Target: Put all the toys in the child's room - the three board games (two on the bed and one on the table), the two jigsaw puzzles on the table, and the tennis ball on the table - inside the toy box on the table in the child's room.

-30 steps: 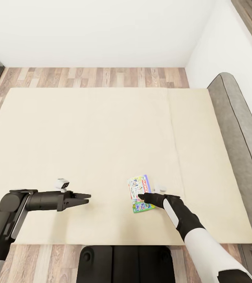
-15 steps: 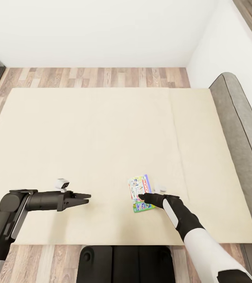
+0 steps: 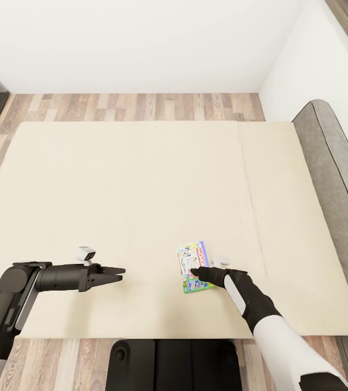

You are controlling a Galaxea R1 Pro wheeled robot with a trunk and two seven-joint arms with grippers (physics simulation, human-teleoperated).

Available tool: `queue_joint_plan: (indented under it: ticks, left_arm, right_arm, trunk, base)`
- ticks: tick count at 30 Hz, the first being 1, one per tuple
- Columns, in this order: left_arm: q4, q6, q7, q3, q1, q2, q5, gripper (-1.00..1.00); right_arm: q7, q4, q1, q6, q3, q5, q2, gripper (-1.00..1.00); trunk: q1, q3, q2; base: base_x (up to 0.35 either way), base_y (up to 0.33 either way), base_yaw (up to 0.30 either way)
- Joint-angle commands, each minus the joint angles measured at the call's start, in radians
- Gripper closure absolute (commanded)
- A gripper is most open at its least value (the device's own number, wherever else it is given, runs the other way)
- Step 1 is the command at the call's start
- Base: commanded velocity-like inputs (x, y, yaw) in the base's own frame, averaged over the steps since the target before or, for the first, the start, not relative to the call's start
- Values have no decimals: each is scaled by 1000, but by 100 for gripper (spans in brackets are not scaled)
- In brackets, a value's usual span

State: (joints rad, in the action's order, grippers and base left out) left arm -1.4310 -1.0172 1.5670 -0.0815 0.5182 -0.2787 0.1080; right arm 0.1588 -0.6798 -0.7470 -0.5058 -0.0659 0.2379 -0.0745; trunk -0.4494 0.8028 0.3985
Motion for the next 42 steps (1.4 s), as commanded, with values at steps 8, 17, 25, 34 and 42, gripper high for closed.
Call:
queue_joint_plan:
  ticks: [8,17,25,34,42]
  left_arm:
    - [0,-11,4,0,0,0,1,-100]
    - [0,-11,4,0,0,0,0,-100]
    - [0,-11,4,0,0,0,-1,-100]
    - [0,-11,4,0,0,0,0,-100]
    - [0,-11,4,0,0,0,1,-100]
  right_arm:
    - [1,-1,0,-5,0,1,-2,-100]
    - [1,-1,0,-5,0,1,-2,-100]
    - [1,-1,0,-5,0,1,-3,-100]
    - [1,-1,0,-5,0,0,-4,-100]
    - [1,-1,0,-5,0,0,-4,-100]
  trunk:
    - [-1,1,2]
    - [-1,1,2]
    - [-1,1,2]
    - [-1,1,2]
    - [-1,1,2]
  base:
    - [0,71,0]
    - [0,62,0]
    - [0,96,0]
    - [0,127,0]
    - [0,91,0]
